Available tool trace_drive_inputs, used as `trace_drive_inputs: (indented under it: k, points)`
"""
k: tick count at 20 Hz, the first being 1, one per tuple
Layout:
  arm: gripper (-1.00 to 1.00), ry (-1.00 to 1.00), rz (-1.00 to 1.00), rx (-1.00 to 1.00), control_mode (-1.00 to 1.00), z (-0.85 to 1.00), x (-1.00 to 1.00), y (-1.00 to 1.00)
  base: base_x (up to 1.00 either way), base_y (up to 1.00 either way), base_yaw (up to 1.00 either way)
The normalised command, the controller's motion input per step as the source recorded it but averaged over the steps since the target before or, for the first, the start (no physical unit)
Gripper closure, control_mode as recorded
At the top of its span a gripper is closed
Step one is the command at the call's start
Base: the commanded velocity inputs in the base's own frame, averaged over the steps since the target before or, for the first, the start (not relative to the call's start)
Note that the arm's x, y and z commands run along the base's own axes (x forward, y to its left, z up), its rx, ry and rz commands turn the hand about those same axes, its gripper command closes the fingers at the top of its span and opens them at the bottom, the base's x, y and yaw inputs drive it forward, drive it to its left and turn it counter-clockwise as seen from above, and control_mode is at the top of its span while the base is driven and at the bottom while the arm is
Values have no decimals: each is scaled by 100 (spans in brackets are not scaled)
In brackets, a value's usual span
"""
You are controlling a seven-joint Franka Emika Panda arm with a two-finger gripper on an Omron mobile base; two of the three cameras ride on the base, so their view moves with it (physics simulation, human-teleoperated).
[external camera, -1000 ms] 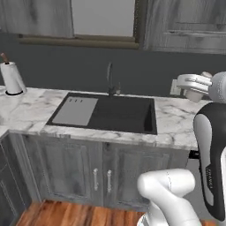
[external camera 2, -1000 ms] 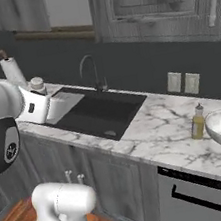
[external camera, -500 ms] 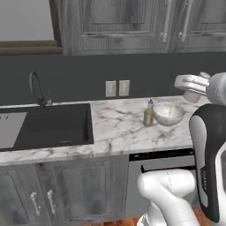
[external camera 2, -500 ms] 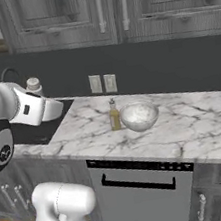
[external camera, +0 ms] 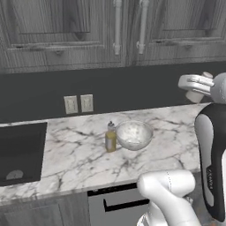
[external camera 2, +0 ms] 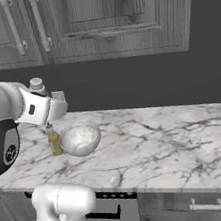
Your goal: Retrieve the bottle and the shaker from the cabinet and place them next to the mixing bowl on the counter. Then add garlic from the fridge to the mixing bowl.
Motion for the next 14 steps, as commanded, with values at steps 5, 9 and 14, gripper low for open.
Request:
trace_drive_inputs:
  k: [5,9,14]
  points:
    - [100,0,0,0,100,0,0,0,54,0,-17]
    - [100,0,0,0,100,0,0,0,1,0,-1]
    - [100,0,0,0,100,0,0,0,0,0,0]
